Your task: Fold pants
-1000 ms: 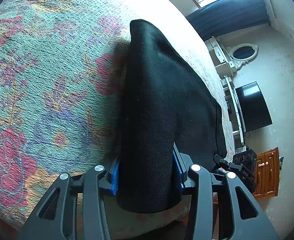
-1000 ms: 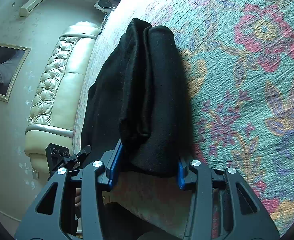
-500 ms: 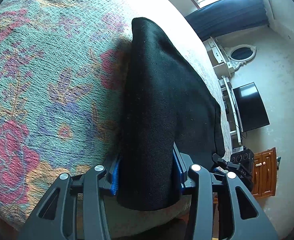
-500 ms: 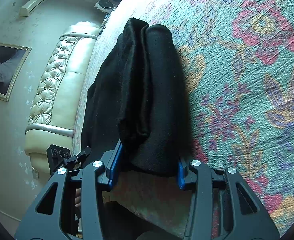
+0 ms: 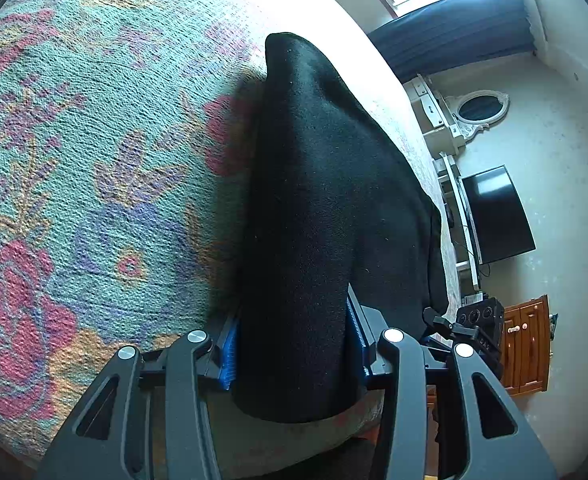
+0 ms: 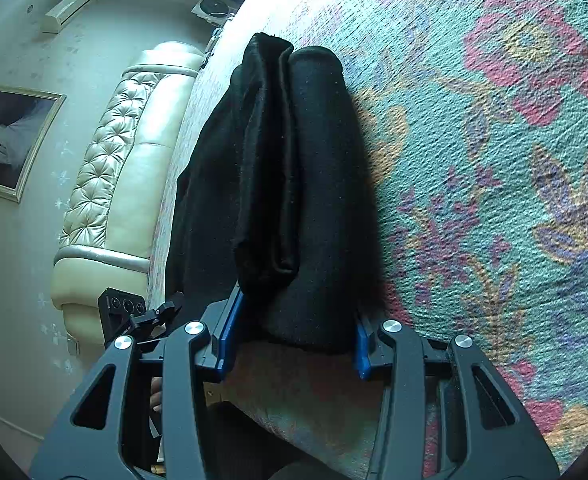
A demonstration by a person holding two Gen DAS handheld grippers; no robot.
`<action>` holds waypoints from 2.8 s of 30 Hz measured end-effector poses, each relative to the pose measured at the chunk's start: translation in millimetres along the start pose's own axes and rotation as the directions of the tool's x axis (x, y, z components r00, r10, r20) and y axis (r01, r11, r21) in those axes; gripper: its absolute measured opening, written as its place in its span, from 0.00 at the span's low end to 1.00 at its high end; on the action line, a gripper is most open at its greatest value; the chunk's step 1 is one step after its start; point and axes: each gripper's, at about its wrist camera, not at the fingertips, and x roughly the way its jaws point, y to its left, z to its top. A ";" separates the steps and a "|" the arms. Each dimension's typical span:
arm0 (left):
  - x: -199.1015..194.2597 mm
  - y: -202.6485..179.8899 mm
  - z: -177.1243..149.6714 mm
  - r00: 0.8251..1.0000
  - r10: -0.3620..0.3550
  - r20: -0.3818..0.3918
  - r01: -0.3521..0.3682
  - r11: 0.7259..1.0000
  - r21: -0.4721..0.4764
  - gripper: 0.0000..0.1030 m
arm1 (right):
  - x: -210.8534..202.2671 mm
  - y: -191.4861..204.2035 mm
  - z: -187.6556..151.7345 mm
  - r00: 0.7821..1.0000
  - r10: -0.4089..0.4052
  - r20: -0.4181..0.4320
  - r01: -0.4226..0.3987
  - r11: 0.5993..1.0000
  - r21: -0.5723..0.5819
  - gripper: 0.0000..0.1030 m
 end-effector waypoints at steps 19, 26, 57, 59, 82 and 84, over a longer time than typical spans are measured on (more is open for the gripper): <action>2.1 -8.7 -1.0 0.998 -0.057 -0.036 0.058 0.998 0.017 0.74 | -18.2 -22.8 8.2 0.996 0.085 -0.005 -0.085 0.995 0.043 0.47; 8.4 -32.7 -13.7 0.997 0.067 -0.024 -0.064 0.993 0.098 0.79 | -32.0 -33.4 6.6 0.996 0.086 -0.003 -0.086 0.994 0.067 0.49; -29.1 -78.6 -88.9 0.856 0.455 0.245 -0.499 0.850 0.168 0.80 | -51.8 18.3 -63.5 0.960 -0.269 0.074 0.273 0.961 -0.049 0.71; -33.0 -84.4 -94.1 0.834 0.473 0.282 -0.533 0.824 0.193 0.80 | -45.8 32.4 -72.3 0.932 -0.343 0.112 0.356 0.927 -0.120 0.72; -22.6 -98.9 -110.2 0.734 0.571 0.367 -0.661 0.724 0.196 0.80 | -16.0 69.8 -94.9 0.812 -0.507 0.288 0.582 0.741 -0.337 0.79; -20.7 -100.0 -111.3 0.731 0.575 0.367 -0.667 0.717 0.202 0.80 | -17.9 67.9 -94.2 0.813 -0.509 0.284 0.581 0.742 -0.333 0.79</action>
